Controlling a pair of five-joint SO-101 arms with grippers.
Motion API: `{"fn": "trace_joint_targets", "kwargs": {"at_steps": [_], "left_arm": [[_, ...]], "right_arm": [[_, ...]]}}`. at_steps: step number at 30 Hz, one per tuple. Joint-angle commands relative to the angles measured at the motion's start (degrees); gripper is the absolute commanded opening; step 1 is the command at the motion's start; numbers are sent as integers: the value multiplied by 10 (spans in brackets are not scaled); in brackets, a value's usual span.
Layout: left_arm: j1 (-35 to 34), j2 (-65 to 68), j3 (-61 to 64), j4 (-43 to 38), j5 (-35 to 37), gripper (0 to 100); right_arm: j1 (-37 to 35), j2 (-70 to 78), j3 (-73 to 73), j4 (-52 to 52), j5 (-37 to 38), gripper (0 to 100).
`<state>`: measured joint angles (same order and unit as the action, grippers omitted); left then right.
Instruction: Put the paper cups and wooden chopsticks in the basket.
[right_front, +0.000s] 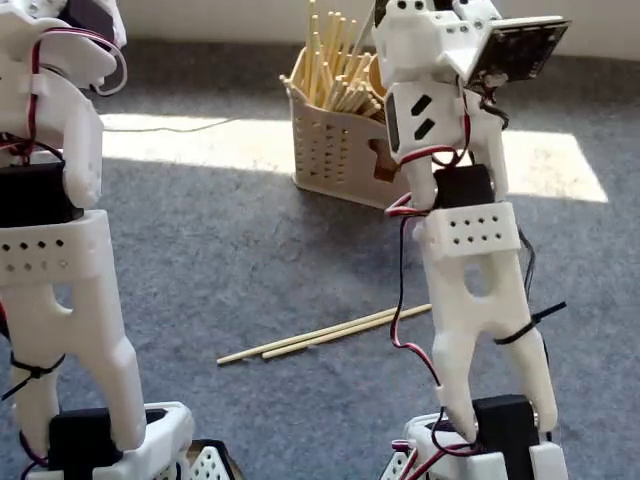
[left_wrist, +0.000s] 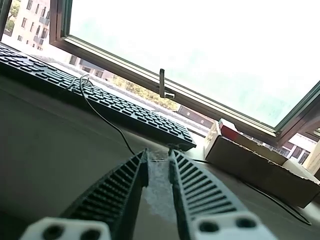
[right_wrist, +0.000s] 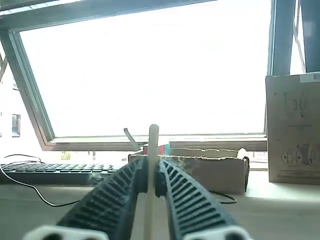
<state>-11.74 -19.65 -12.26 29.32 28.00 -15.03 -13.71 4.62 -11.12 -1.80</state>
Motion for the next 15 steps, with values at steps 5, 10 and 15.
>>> {"fn": "trace_joint_targets", "kwargs": {"at_steps": [5, 10, 15], "left_arm": [[2, -25, -22, 0, 5, 88], [2, -25, -22, 0, 5, 88], [2, -25, -22, 0, 5, 88]], "right_arm": [[5, 91, -2, -19, -3, 6], [10, 113, 5, -19, -3, 6], [14, 113, 32, -19, -4, 6]]}}
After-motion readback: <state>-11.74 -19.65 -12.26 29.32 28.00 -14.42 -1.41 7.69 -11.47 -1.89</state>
